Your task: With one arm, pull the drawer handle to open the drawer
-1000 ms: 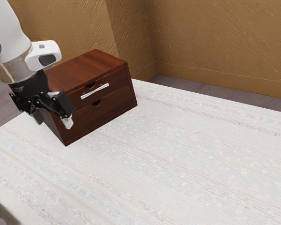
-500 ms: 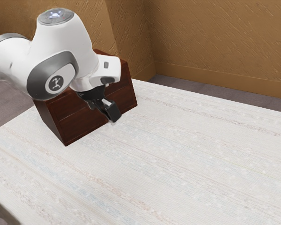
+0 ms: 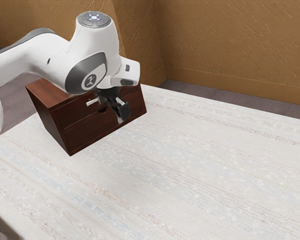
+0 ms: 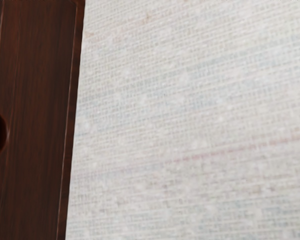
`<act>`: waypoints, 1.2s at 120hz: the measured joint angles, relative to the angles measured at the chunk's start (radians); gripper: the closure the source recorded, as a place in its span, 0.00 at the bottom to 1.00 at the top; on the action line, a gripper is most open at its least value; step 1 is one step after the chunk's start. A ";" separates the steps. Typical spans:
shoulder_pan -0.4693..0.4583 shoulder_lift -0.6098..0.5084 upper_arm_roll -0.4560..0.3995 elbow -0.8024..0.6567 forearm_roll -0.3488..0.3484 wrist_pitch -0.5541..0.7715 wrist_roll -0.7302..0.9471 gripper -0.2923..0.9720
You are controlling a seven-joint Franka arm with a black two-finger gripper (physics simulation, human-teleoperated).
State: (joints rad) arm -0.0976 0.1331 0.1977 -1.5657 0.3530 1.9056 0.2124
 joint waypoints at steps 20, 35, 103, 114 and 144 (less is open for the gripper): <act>0.016 0.060 0.028 0.071 0.001 -0.025 0.014 0.23; 0.032 0.098 0.031 0.110 0.000 -0.033 0.024 0.23; 0.114 0.280 0.018 0.314 -0.037 -0.065 0.073 0.23; 0.129 0.310 0.009 0.353 -0.044 -0.070 0.082 0.23; 0.174 0.350 -0.019 0.425 -0.046 -0.076 0.110 0.23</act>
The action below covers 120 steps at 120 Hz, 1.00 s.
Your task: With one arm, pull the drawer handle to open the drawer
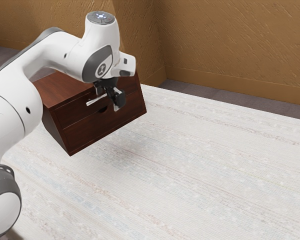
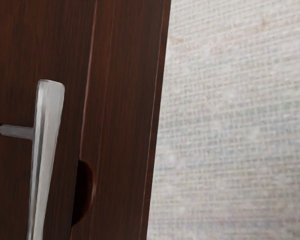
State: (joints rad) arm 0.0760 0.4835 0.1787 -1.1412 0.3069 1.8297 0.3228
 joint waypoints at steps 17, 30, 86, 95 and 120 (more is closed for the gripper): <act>0.019 0.024 -0.001 0.021 -0.001 -0.001 0.013 0.23; 0.021 0.044 -0.010 0.033 -0.001 -0.001 0.022 0.22; 0.012 0.023 -0.028 -0.014 -0.002 -0.002 0.044 0.23; 0.003 0.012 -0.027 -0.032 -0.006 -0.002 0.046 0.23; -0.034 -0.037 -0.027 -0.096 -0.015 -0.002 0.049 0.24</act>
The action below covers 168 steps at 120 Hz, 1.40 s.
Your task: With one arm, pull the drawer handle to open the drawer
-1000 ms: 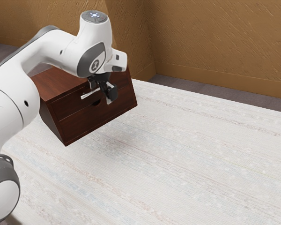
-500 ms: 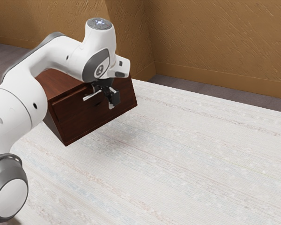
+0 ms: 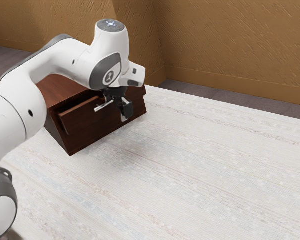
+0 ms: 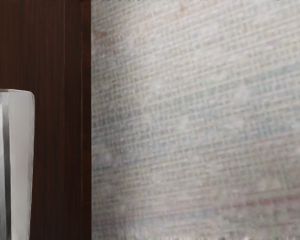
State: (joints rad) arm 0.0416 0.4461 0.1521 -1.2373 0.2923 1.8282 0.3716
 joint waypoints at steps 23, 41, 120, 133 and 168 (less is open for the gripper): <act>-0.020 -0.045 -0.011 -0.059 -0.003 0.002 -0.001 0.23; -0.022 -0.064 -0.038 -0.085 -0.003 0.005 -0.005 0.23; -0.084 -0.086 -0.047 -0.137 0.005 0.013 -0.031 0.24; -0.099 -0.103 -0.046 -0.157 0.006 0.013 -0.037 0.25; -0.116 -0.133 -0.042 -0.174 0.006 0.013 -0.050 0.25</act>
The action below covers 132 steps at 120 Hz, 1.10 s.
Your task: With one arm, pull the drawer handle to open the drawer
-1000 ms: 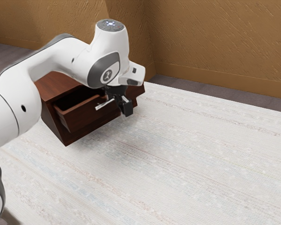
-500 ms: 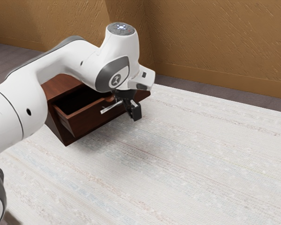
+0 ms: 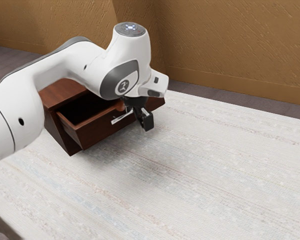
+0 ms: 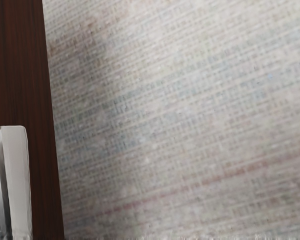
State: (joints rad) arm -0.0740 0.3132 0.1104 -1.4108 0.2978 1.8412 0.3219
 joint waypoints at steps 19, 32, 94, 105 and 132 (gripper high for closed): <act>-0.020 -0.027 0.000 -0.038 0.000 0.001 -0.010 0.24; -0.034 -0.033 0.000 -0.042 -0.001 0.001 -0.017 0.25; -0.062 -0.074 0.000 -0.085 0.009 0.008 -0.061 0.41; -0.074 -0.080 -0.001 -0.090 0.010 0.008 -0.066 0.39; -0.070 -0.125 0.005 -0.055 -0.008 -0.034 -0.076 0.29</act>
State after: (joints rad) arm -0.1439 0.1887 0.1157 -1.4660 0.2902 1.8069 0.2455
